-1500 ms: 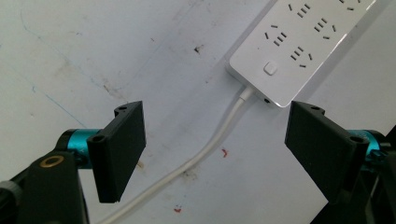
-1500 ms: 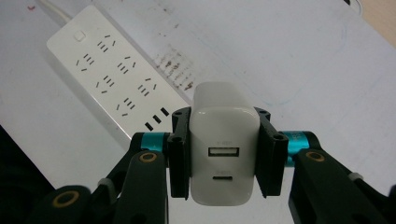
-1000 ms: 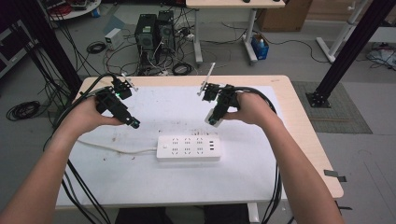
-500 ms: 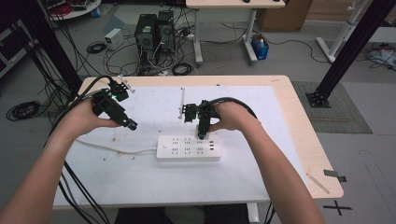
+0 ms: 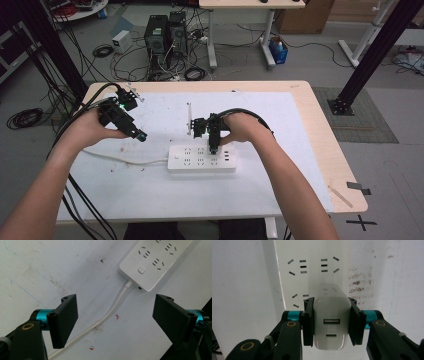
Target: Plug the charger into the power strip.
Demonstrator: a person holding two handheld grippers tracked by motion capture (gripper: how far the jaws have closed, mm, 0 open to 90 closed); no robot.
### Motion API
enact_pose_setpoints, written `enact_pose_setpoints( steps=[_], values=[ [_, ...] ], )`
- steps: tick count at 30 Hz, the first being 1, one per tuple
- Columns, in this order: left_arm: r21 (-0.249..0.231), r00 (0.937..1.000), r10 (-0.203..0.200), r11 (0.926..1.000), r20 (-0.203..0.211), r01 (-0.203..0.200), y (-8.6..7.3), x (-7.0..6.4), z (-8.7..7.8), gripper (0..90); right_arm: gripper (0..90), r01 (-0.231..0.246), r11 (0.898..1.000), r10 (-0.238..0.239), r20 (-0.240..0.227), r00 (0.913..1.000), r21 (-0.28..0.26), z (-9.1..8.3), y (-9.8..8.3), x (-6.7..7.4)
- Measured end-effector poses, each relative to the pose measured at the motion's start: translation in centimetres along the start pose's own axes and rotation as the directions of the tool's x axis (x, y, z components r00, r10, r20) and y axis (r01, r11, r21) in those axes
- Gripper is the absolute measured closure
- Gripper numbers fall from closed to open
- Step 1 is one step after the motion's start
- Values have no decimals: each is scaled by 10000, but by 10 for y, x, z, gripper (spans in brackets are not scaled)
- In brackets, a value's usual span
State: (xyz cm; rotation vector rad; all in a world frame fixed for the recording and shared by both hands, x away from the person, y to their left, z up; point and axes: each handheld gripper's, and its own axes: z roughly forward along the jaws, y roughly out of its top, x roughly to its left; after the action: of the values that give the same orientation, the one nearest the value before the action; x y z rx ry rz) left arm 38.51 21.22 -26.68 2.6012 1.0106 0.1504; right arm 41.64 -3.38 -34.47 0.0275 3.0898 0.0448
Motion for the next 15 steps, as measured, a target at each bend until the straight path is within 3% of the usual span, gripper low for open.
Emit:
enact_pose_setpoints(
  steps=[8, 12, 15],
  values=[
    [72, 10000, -12, 10000, 67, 11, -1, 0, 3, 206, 630, 538, 9985, -539, -74, 9985, -28, 3, 0, 0],
    [117, 9999, 32, 9999, 105, -33, -1, 0, 5, 206, 630, 512, 9987, -512, -110, 9986, -21, 3, 0, -1],
    [120, 9999, -4, 9999, 119, 3, -1, 0, 6, 206, 631, 770, 9968, -772, 66, 9970, 223, 5, 4, 2]
  ],
)
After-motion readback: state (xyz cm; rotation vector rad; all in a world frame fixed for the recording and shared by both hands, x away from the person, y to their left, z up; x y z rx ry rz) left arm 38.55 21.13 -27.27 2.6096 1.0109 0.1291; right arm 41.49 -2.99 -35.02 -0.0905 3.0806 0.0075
